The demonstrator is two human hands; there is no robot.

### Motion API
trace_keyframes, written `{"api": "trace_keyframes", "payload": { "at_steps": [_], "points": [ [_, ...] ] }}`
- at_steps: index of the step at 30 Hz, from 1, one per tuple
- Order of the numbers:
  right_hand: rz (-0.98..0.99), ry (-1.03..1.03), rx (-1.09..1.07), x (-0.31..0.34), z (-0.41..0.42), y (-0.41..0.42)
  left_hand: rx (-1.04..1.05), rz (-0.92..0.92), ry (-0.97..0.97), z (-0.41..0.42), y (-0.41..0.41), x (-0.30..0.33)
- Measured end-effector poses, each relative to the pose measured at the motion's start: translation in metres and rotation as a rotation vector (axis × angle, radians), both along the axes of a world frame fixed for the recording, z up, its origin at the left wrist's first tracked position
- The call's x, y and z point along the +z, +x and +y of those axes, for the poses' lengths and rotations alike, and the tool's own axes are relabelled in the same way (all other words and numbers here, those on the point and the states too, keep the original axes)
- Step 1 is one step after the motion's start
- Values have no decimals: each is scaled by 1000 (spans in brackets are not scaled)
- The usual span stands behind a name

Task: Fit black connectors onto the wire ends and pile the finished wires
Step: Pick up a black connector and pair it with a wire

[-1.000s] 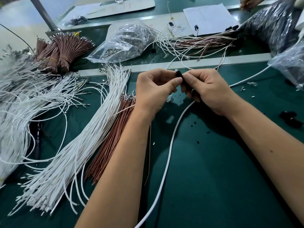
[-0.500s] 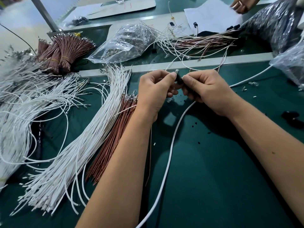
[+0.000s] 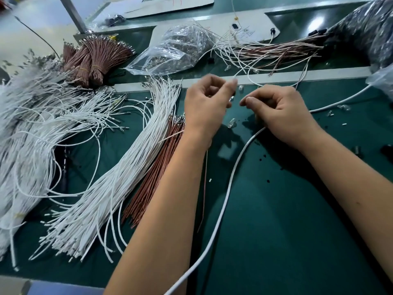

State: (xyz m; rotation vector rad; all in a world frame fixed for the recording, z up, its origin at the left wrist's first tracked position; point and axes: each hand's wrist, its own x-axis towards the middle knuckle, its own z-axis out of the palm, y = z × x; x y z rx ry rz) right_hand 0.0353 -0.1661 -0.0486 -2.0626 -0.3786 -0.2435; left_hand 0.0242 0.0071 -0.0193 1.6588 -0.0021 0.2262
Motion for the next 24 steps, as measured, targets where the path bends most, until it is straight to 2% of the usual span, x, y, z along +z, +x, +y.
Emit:
{"api": "trace_keyframes", "payload": {
  "at_steps": [2, 4, 7, 9, 11, 15, 19, 24],
  "points": [
    [-52, -79, -73, 0, 2, -1, 65, 3, -86, 14, 3, 7],
    [-122, -155, -90, 4, 5, -3, 149, 26, -263, 32, 5, 14],
    [-213, -396, -84, 13, 10, -6, 287, 58, -418, 58, 6, 19],
    [-268, -561, -112, 20, 19, -8, 364, 84, -377, 69, 8, 19],
    [-281, -591, -107, 27, 33, -11, 415, 138, -294, 75, 10, 18],
    [-14, -571, 65, 36, 63, -19, 377, 180, -186, 72, 10, 17],
    [140, -691, 17, 41, 74, -23, 347, 144, -64, 66, 7, 20],
    [281, -828, 30, 44, 89, -41, 335, 118, -19, 63, 6, 20]
  ]
}}
